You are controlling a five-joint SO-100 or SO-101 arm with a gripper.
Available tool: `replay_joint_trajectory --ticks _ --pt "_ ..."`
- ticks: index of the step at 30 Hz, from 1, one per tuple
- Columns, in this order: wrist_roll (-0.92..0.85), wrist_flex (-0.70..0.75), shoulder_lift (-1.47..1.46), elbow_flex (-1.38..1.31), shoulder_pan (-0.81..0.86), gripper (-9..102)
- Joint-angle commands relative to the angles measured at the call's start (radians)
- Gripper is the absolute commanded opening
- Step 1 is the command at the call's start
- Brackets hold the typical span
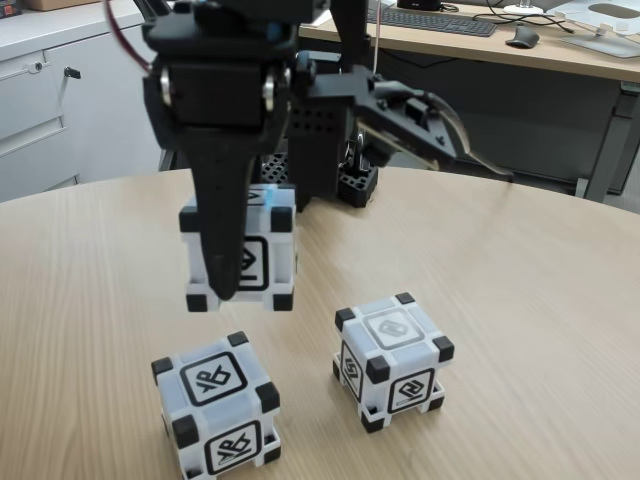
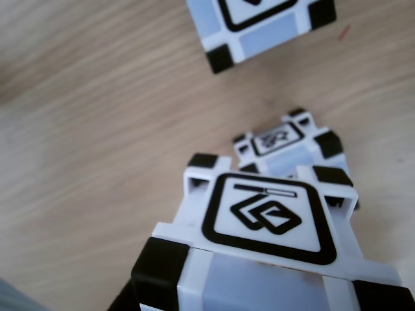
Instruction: Stack cubes from left to right.
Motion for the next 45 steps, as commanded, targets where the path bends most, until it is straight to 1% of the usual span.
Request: replay_joint_trajectory --ticks 1,3,12,17,21,25,28,33,45 --pt "-0.011 -0.066 0.006 -0.031 0.009 0" --pt "-0.017 -0.103 0.008 -0.031 0.009 0" --pt "-0.043 -0.114 0.021 -0.031 0.011 0" --pt "-0.051 -0.115 0.015 -0.031 0.091 0" --pt "-0.066 -0.117 0.012 -0.031 0.123 0" --pt "-0.063 -0.135 0.012 -0.044 0.123 0" --pt "-0.069 -0.161 0.008 -0.104 0.123 0" --pt "-0.066 -0.149 0.005 -0.187 0.120 0" --pt "-0.023 -0.143 -0.081 -0.190 0.103 0"
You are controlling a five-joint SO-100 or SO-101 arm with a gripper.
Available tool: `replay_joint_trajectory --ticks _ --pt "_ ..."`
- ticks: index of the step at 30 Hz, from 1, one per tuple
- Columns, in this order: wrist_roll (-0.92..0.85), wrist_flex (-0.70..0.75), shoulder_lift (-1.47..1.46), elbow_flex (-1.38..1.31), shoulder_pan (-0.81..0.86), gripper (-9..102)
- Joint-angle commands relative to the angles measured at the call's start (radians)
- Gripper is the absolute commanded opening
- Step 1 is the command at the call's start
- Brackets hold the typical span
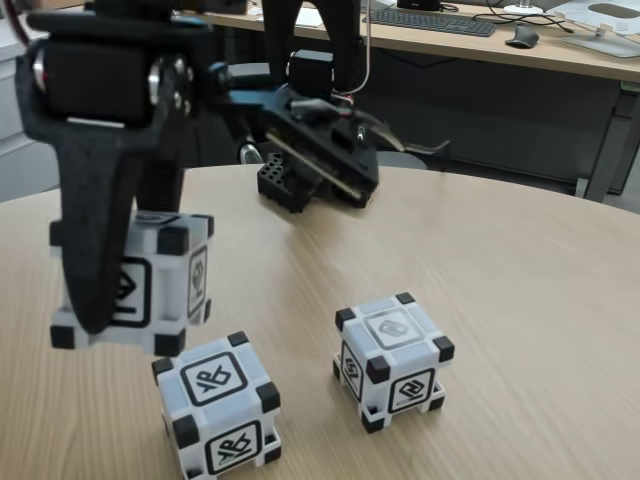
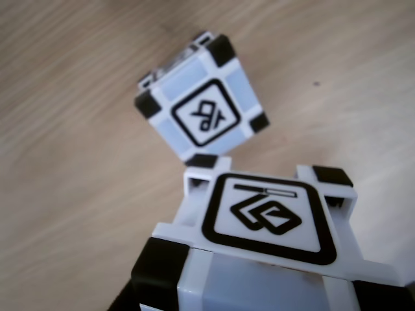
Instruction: Stack cubes from left to right.
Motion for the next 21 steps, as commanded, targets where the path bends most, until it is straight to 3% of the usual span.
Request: replay_joint_trajectory --ticks 1,21 --pt "0.014 0.003 0.006 -0.054 -0.005 0" --pt "0.117 0.003 0.005 -0.031 -0.135 0"
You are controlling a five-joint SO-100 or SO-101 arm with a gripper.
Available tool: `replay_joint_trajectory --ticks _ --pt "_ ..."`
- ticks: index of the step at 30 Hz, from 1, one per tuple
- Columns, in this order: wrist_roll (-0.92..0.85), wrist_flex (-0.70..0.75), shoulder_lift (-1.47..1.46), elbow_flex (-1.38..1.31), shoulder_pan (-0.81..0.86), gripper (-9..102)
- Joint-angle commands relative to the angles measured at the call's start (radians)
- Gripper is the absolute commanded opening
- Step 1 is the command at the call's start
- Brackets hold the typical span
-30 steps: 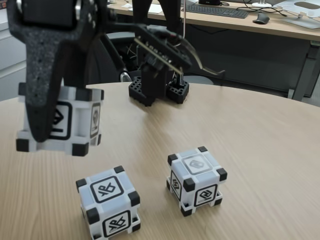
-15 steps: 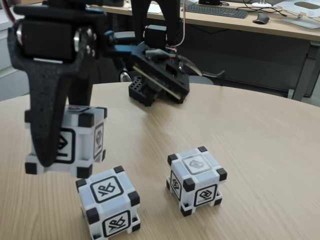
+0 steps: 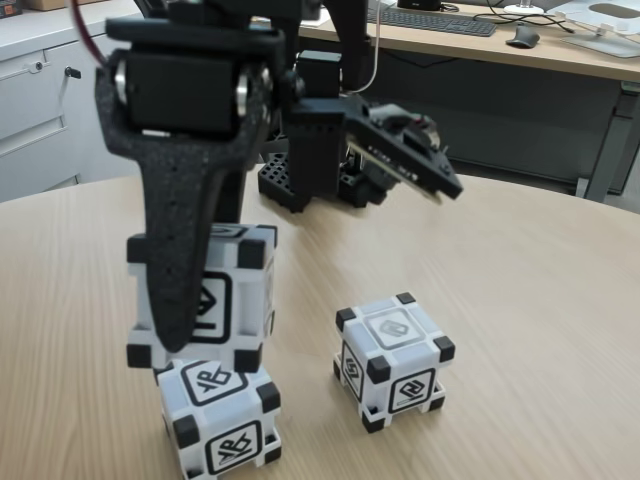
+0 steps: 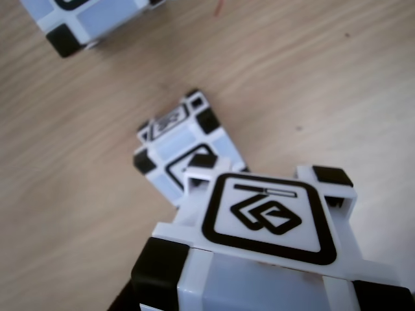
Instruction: Stack cubes from left to right.
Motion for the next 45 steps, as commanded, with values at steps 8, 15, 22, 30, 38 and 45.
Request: replay_joint_trajectory --ticks 8,15,22,30,38,45 --pt "0.029 0.003 0.014 0.110 -0.014 0" --pt "0.012 0.002 0.021 0.107 -0.014 0" --pt "0.002 0.002 0.012 0.117 -0.008 0" --pt "-0.026 0.000 0.018 0.118 -0.002 0" --pt "-0.046 0.000 0.014 0.117 0.005 0" --pt "-0.067 0.000 0.009 0.110 0.008 0"
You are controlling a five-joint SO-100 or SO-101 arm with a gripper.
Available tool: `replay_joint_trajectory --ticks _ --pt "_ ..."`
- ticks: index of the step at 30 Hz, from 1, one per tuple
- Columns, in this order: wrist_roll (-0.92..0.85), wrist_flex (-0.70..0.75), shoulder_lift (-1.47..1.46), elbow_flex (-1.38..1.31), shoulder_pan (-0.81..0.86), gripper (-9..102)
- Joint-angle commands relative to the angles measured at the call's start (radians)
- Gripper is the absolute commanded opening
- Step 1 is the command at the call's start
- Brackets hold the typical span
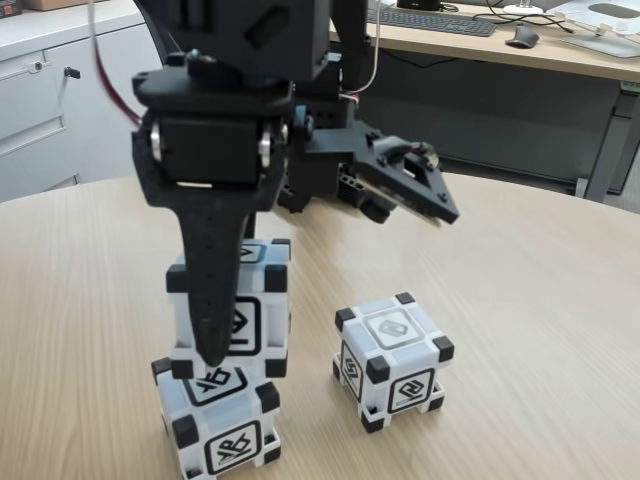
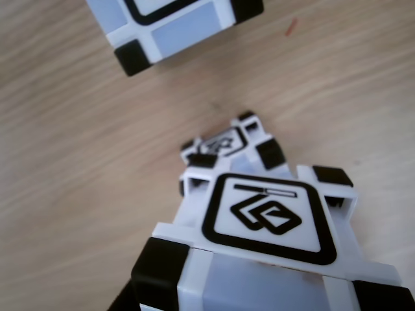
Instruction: Stack cubes from left to right.
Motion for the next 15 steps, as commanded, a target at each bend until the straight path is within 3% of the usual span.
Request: replay_joint_trajectory --ticks 1,15 --pt "-0.006 0.000 0.009 -0.012 0.014 0" --pt "-0.026 -0.009 0.009 -0.014 0.069 0"
